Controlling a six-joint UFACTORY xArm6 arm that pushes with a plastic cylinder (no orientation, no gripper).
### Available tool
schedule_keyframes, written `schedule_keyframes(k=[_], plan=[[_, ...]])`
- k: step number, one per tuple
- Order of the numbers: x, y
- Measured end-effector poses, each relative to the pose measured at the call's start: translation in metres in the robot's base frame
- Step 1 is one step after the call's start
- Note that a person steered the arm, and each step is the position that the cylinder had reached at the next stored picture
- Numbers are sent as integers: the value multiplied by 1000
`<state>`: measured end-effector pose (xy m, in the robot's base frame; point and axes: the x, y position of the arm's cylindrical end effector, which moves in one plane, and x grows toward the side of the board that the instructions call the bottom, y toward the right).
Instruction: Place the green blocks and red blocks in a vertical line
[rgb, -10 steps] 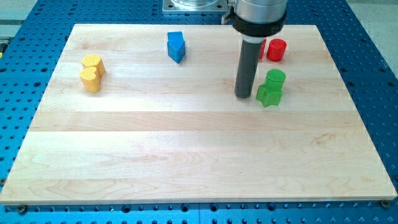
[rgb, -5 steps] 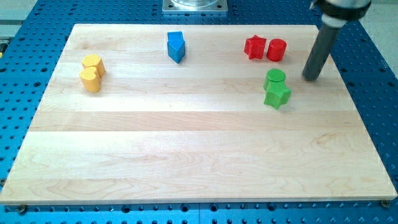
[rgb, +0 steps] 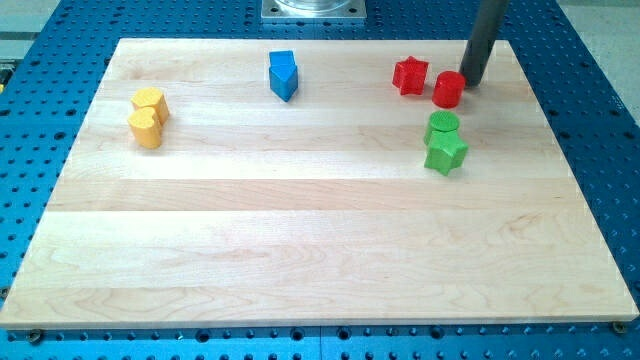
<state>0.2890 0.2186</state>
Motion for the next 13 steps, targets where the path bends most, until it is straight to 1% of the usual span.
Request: schedule_keyframes(k=[1,2,3,4,5,6,7,8,9,10,12,13], plan=[[1,-17],[3,-17],[18,-40],[24,-34],[15,-20],[-53,-38],[-73,-98],[-54,-138],[-23,-138],[-10,-138],[-10,-94],[-10,-92]])
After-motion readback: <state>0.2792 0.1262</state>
